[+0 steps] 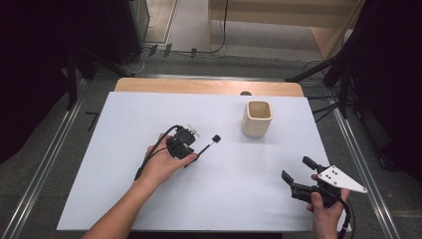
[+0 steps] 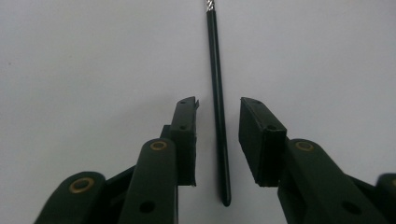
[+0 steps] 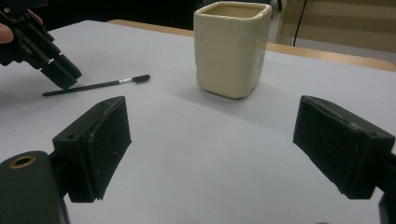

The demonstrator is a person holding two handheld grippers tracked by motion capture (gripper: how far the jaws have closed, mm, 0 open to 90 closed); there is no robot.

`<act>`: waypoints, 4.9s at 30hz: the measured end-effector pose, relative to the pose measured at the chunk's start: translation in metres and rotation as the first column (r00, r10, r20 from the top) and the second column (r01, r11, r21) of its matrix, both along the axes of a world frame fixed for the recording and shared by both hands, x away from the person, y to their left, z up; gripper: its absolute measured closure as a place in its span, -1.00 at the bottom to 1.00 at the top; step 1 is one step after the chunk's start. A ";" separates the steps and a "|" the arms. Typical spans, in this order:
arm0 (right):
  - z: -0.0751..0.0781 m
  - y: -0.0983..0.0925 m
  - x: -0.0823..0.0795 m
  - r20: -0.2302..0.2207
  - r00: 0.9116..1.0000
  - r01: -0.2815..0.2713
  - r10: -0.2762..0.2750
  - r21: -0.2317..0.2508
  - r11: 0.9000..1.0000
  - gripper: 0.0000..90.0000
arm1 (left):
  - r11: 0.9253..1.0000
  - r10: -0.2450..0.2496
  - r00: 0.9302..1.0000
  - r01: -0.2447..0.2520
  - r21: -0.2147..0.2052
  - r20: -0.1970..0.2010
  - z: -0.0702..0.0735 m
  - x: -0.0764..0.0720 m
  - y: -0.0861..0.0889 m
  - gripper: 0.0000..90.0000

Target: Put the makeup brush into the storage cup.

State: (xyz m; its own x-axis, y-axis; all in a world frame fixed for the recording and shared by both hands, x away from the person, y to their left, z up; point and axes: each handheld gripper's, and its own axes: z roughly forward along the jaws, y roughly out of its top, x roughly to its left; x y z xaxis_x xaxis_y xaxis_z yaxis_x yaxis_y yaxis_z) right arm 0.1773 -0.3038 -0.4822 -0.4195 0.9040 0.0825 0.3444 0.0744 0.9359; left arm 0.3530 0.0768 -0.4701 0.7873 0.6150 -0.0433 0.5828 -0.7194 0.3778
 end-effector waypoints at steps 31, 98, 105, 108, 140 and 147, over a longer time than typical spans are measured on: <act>-0.002 0.003 0.002 -0.018 1.000 -0.005 0.005 0.002 1.000 -0.71 | 1.000 -0.013 1.000 0.012 -0.021 -0.005 0.003 0.002 0.005 0.94; 0.054 0.134 0.072 -0.026 0.967 -0.248 0.255 0.152 0.957 -0.56 | 0.749 0.101 0.979 0.042 -0.662 0.176 0.026 -0.059 0.065 0.94; 0.054 0.144 0.076 -0.029 0.962 -0.261 0.273 0.205 0.943 -0.45 | 0.739 0.089 0.977 0.067 -0.670 0.196 0.023 -0.065 0.057 0.94; 0.053 0.149 0.075 -0.036 0.962 -0.257 0.270 0.203 0.945 -0.42 | 0.738 0.074 0.978 0.077 -0.670 0.194 0.022 -0.066 0.054 0.94; 0.033 0.155 0.070 -0.069 0.961 -0.202 0.268 0.484 0.851 0.39 | 0.713 0.032 0.960 0.174 -0.679 0.280 0.017 -0.093 0.026 0.94; 0.029 0.153 0.070 -0.073 0.961 -0.188 0.268 0.541 0.820 0.51 | 0.718 0.020 0.959 0.182 -0.672 0.281 0.014 -0.095 0.022 0.94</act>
State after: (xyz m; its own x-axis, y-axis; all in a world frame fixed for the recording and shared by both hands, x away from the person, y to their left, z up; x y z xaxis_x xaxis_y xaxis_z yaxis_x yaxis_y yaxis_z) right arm 0.2471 -0.1506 -0.4531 -0.5560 0.5867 0.5888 0.5085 -0.3203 0.7993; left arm 0.2583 0.0987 -0.4565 0.8766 0.4273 -0.2214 0.3468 -0.2417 0.9063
